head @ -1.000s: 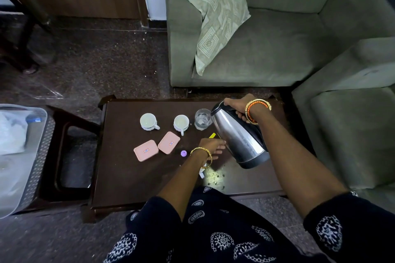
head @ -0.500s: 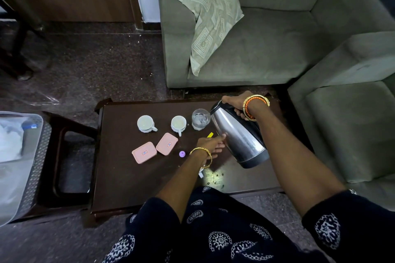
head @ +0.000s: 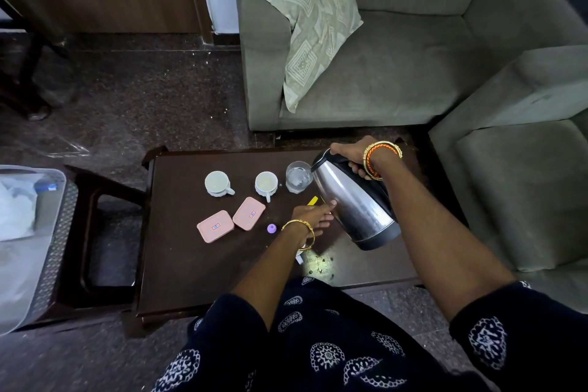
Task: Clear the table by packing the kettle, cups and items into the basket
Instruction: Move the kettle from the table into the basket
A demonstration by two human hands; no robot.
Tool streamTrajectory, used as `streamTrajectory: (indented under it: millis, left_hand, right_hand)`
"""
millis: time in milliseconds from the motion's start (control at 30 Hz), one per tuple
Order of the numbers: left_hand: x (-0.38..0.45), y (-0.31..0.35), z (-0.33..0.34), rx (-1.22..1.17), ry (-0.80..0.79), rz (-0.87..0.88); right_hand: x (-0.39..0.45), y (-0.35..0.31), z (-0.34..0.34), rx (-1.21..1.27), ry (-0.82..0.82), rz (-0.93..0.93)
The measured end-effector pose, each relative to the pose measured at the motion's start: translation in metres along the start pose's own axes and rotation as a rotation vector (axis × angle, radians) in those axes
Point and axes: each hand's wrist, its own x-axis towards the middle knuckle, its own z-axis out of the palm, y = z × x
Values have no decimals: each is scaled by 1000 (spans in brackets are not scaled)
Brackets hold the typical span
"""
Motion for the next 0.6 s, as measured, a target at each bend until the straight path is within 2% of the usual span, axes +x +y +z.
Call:
streamTrajectory:
  millis: [600]
  left_hand:
    - [-1,-1,-5,-25,-5,-6]
  right_hand:
    - [7,1,6,-5,-2,14]
